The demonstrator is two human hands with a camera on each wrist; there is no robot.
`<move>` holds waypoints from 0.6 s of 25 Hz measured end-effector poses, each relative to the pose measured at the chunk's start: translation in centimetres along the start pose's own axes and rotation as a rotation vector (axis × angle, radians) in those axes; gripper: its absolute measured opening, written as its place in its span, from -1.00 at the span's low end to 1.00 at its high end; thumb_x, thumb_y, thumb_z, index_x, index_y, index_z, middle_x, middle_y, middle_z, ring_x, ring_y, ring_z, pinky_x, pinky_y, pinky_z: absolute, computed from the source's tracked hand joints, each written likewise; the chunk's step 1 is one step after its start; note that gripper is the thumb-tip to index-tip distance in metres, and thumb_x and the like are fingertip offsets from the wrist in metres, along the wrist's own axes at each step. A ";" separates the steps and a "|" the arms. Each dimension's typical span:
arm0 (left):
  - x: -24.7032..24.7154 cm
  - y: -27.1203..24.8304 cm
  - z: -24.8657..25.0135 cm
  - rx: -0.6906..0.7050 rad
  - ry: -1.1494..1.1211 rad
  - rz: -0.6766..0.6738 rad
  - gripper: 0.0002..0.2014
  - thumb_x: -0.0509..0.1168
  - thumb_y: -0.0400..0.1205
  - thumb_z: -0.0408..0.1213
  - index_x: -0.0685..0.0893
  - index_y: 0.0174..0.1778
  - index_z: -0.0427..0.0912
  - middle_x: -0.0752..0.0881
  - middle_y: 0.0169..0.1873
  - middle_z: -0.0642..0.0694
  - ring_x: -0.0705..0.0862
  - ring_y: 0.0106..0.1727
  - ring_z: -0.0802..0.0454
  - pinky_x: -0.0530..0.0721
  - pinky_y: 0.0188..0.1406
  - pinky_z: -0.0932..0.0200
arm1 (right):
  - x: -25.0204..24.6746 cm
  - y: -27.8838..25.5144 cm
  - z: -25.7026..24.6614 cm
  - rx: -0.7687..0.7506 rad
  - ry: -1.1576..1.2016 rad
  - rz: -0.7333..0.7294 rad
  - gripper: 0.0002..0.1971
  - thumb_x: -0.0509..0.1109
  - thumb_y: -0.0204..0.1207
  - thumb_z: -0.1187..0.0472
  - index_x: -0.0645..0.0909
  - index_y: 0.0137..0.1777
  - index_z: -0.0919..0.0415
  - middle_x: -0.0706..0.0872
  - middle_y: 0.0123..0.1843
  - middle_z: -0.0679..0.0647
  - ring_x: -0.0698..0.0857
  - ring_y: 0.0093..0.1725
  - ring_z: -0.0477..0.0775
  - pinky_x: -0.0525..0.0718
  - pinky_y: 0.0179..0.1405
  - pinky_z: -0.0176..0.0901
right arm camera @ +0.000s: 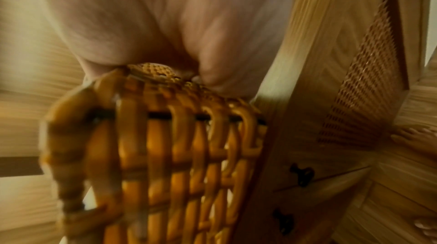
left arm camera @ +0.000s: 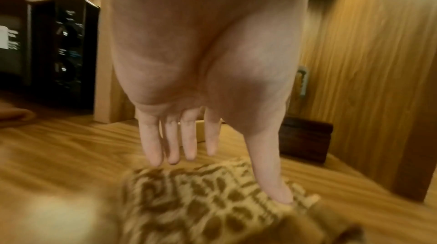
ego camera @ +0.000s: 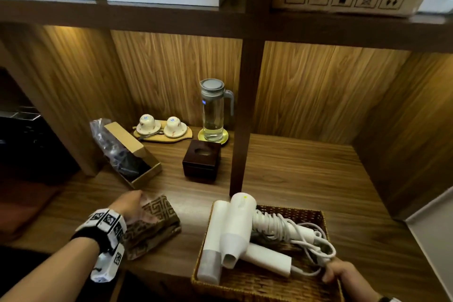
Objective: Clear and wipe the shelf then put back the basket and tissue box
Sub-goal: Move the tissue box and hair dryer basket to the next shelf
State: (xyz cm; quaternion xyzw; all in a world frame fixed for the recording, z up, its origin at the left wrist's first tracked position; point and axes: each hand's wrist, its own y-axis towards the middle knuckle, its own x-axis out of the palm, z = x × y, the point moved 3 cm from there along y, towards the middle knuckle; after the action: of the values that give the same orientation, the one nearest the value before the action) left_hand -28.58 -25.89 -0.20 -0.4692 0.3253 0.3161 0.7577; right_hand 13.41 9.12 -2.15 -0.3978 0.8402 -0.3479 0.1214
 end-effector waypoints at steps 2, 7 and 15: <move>0.7 0.8 -2.3 -0.022 0.016 -0.004 0.09 0.77 -0.16 0.33 0.69 0.30 -0.03 0.78 0.18 0.18 0.75 0.28 0.06 0.67 0.38 0.06 | 1.7 0.7 -0.8 -0.046 -0.024 -0.053 -0.43 0.50 -0.49 0.65 0.70 -0.31 0.85 0.84 -0.06 0.23 0.73 -0.54 -0.35 0.59 -0.45 -0.65; 0.8 -1.2 -1.9 -0.109 0.068 0.023 -0.43 0.74 0.20 0.16 0.59 -0.06 0.08 0.71 0.15 0.10 0.66 0.40 -0.08 0.44 0.55 -0.08 | 5.1 -0.8 -1.8 -0.046 0.119 -0.186 -0.57 0.30 0.22 0.70 0.83 -0.62 0.28 0.83 -0.54 0.12 0.81 -0.44 0.08 0.78 -0.52 -0.28; -10.6 -5.0 -2.7 -0.016 -0.143 -0.054 -0.62 0.75 0.26 -0.08 0.92 -0.04 -0.07 0.94 -0.17 -0.06 0.92 -0.10 -0.04 0.81 0.15 0.01 | 10.1 1.6 -1.4 0.157 0.318 -0.365 -0.17 0.15 0.00 0.59 0.72 0.39 0.51 0.74 0.28 0.68 0.87 0.03 0.55 0.93 -0.15 0.25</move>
State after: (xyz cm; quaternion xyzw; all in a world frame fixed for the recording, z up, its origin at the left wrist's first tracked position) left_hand -31.44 -32.05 9.77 -0.4601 0.2549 0.3309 0.7835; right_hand 5.17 2.93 -1.46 -0.4724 0.7336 -0.4864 -0.0466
